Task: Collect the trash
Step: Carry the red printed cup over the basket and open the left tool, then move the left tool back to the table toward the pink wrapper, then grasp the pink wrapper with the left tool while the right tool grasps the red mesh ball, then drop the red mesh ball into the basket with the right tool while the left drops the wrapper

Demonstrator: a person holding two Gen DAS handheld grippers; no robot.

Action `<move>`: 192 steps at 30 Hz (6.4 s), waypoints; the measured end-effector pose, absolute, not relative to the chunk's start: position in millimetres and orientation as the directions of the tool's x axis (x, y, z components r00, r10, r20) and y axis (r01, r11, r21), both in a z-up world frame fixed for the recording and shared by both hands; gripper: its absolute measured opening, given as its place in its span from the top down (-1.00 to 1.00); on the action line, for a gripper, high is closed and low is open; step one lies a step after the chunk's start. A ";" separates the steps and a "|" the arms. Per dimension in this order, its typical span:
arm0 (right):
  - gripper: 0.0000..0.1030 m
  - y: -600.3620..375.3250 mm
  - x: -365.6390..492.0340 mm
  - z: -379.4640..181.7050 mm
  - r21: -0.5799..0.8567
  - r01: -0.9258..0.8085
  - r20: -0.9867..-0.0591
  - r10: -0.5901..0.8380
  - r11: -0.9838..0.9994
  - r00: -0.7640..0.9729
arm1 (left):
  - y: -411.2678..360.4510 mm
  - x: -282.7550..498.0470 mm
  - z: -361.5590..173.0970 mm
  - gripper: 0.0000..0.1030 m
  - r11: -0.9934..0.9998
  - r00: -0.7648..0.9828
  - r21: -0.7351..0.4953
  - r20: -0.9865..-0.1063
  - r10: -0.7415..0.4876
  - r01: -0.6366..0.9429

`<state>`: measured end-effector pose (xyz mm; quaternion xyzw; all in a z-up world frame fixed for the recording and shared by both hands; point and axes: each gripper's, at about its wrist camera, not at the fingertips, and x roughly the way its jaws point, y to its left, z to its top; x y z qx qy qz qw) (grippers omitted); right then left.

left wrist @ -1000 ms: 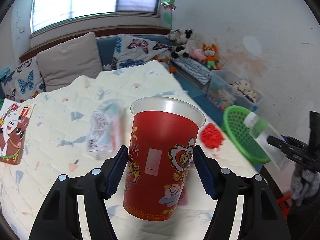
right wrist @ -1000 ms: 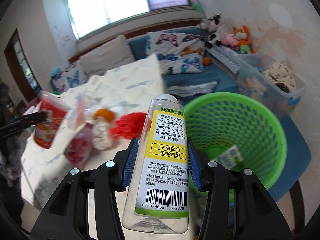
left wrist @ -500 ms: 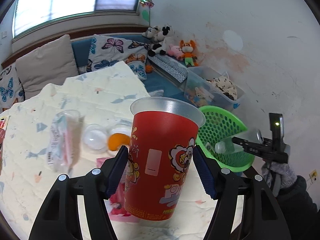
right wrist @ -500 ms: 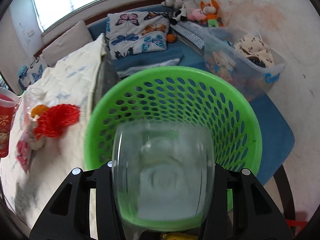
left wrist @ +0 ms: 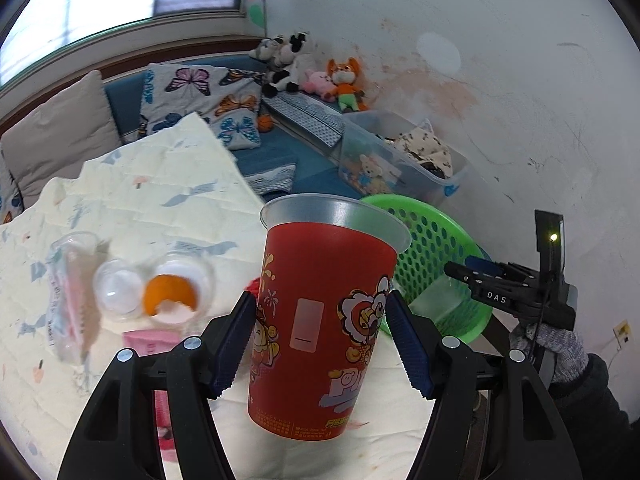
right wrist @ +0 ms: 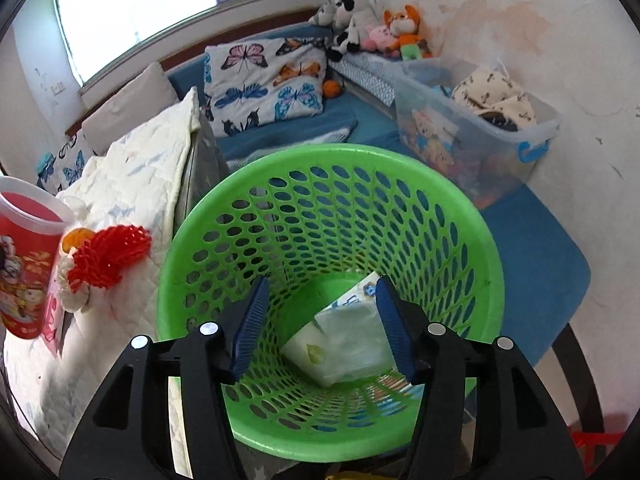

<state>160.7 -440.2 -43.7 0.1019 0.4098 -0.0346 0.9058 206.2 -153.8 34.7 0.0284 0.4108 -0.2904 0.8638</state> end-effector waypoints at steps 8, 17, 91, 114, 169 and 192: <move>-0.12 -446.6 138.7 -24.5 0.162 0.137 -0.721 0.022 0.977 0.693 | -195.5 206.0 27.9 -0.25 0.799 0.451 -0.189 -0.741 -0.497 0.570; -0.29 -450.5 112.7 -17.3 0.164 0.145 -0.702 0.012 0.976 0.712 | -240.5 215.3 14.7 -0.25 0.789 0.415 -0.183 -0.769 -0.486 0.586; -0.51 -320.2 109.8 -3.4 0.168 -0.076 -0.680 0.171 0.983 0.713 | -56.2 209.6 -42.4 -0.69 0.967 0.550 0.010 -0.824 -0.136 0.254; -0.51 -258.8 145.3 -22.7 0.170 -0.178 -0.717 0.246 0.969 0.652 | -37.5 220.2 -62.7 0.11 0.969 0.503 -0.065 -0.845 -0.180 0.238; 0.27 -264.4 175.5 -23.2 0.190 -0.135 -0.683 0.230 0.972 0.693 | -34.9 192.6 10.1 0.29 0.950 0.596 -0.118 -0.754 -0.275 0.290; 0.20 -379.3 131.6 -28.9 0.158 0.073 -0.706 0.061 0.985 0.705 | -151.3 190.1 27.6 0.29 0.887 0.548 -0.110 -0.750 -0.370 0.449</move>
